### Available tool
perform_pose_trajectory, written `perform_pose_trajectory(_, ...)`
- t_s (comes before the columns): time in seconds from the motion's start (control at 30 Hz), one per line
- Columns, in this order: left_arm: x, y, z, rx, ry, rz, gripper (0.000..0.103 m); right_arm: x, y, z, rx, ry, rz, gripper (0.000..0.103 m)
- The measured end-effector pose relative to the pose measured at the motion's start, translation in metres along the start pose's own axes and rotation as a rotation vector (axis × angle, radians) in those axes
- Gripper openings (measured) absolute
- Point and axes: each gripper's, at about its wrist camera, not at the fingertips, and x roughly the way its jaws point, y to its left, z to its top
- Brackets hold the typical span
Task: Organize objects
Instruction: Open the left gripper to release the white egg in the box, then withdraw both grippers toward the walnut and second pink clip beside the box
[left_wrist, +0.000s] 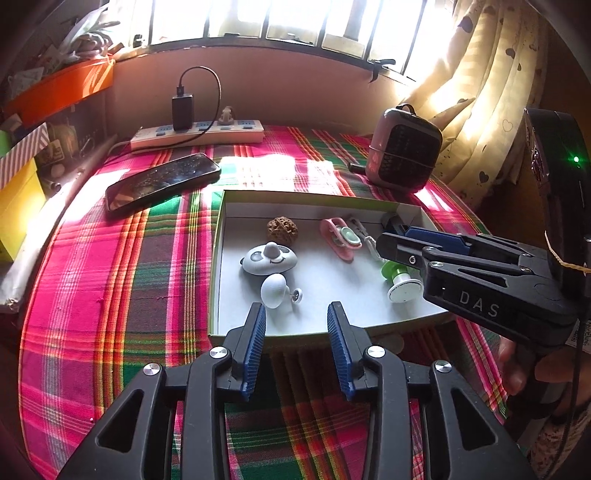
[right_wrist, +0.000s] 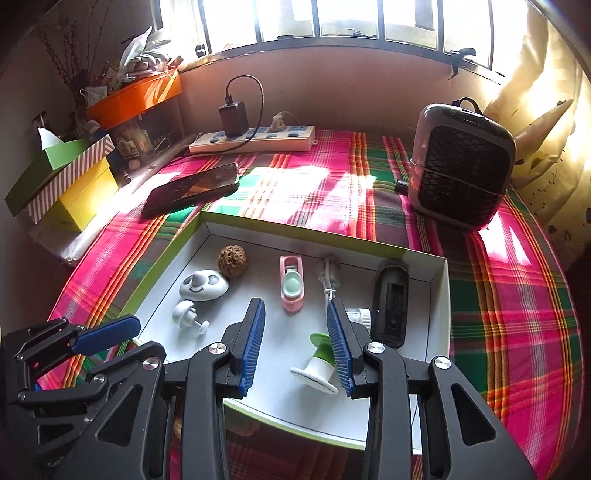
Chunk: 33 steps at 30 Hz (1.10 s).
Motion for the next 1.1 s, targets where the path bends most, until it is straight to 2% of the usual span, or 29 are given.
perform_pose_trajectory(0.37,-0.014,-0.004,-0.021,0.005,0.008,-0.057,0.033,-0.034,0.001,-0.022,-0.016,-0.062,-0.028,0.036)
perform_pose_trajectory(0.43,-0.015,-0.006,-0.025,0.015,0.014,-0.082,0.035,-0.039,0.001,-0.026,-0.012,-0.074,-0.030,0.036)
perform_pose_trajectory(0.5,-0.015,-0.009,-0.029,0.018,0.017,-0.094,0.043,-0.044,-0.001,-0.030,-0.004,-0.078,-0.023,0.036)
perform_pose_trajectory(0.63,-0.013,-0.014,-0.032,0.018,0.033,-0.127,0.045,-0.050,0.000,-0.038,-0.021,-0.089,-0.041,0.036)
perform_pose_trajectory(0.8,-0.005,-0.023,-0.038,0.038,0.064,-0.131,0.045,-0.055,-0.003,-0.047,-0.018,-0.094,-0.040,0.037)
perform_pose_trajectory(0.9,0.000,-0.028,-0.039,0.047,0.080,-0.133,0.045,-0.056,-0.006,-0.052,-0.007,-0.090,-0.046,0.042)
perform_pose_trajectory(1.1,0.009,-0.033,-0.042,0.049,0.098,-0.119,0.045,-0.058,-0.011,-0.060,0.012,-0.084,-0.045,0.043)
